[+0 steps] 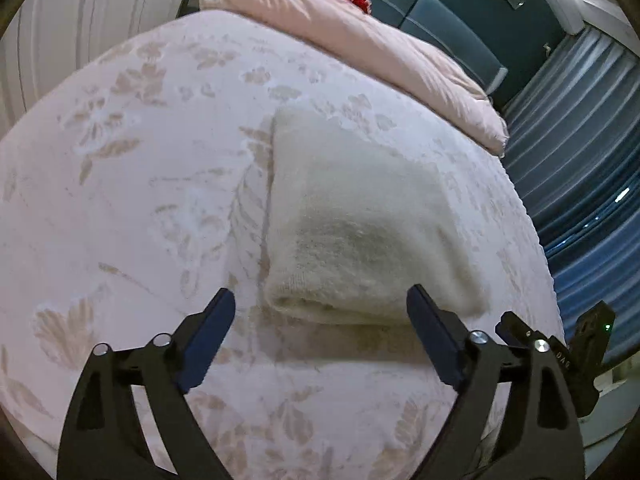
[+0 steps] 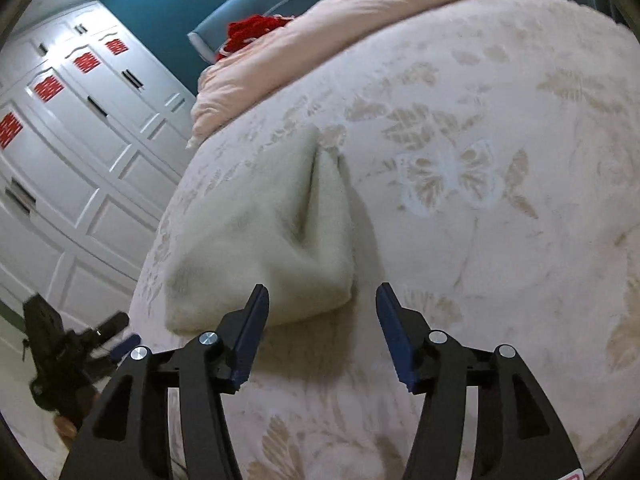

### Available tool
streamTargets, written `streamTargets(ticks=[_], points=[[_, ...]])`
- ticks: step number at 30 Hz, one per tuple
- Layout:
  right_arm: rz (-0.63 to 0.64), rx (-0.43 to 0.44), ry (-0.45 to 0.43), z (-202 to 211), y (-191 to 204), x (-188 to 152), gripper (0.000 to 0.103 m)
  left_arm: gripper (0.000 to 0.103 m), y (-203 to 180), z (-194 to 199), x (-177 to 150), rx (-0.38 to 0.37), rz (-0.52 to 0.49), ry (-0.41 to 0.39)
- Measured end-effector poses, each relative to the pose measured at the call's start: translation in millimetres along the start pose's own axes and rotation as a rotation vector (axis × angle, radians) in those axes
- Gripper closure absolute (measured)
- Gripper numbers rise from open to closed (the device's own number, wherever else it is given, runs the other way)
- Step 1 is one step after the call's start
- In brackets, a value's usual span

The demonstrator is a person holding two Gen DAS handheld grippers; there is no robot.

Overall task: Fold small clothes
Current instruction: 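Grasp the bundle end with both grippers, lift and fold it over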

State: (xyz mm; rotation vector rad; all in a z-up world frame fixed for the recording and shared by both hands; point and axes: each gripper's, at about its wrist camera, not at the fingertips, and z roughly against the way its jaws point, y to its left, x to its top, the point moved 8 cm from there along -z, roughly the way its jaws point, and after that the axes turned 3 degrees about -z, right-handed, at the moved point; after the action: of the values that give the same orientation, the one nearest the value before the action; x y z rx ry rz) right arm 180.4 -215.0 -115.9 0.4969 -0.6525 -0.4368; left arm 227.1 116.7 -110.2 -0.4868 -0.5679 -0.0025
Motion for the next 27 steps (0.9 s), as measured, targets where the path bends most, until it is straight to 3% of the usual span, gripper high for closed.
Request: streamTargets(ticks=[3, 6, 9, 10, 12, 15, 18, 21, 23, 25, 27], points=[[-0.038, 0.045, 0.037, -19, 7, 0, 0.035, 0.016, 4, -24, -1, -0.014, 0.068, 0.032], [-0.064, 0.025, 0.103, -58, 8, -1, 0.034, 0.019, 13, -51, -10, -0.008, 0.123, 0.072], [-0.022, 0.002, 0.150, -84, 15, -7, 0.082, 0.056, 16, -74, -12, 0.027, 0.109, 0.130], [-0.002, -0.005, 0.143, -83, 21, -5, 0.085, 0.065, 16, -75, -11, 0.030, 0.109, 0.136], [0.066, 0.015, 0.075, -65, 42, 2, 0.085, 0.071, 9, -64, -5, 0.020, 0.085, 0.107], [0.134, -0.012, 0.012, -52, 53, 5, 0.083, 0.070, 9, -60, -7, 0.045, 0.032, 0.106], [0.128, -0.127, 0.152, -94, 19, -19, 0.077, 0.063, 19, -78, -18, 0.104, 0.008, 0.157], [0.063, -0.076, 0.096, -70, 20, -16, 0.072, 0.062, 13, -61, -18, 0.117, -0.026, 0.130], [0.077, -0.078, 0.002, -39, 33, -4, 0.072, 0.064, 6, -38, -12, 0.139, -0.058, 0.088], [0.146, -0.072, -0.060, -19, 51, 6, 0.086, 0.063, -8, -10, 1, 0.125, -0.086, 0.003], [0.211, -0.070, -0.072, -16, 70, 16, 0.096, 0.063, -16, 0, 11, 0.128, -0.089, -0.027]])
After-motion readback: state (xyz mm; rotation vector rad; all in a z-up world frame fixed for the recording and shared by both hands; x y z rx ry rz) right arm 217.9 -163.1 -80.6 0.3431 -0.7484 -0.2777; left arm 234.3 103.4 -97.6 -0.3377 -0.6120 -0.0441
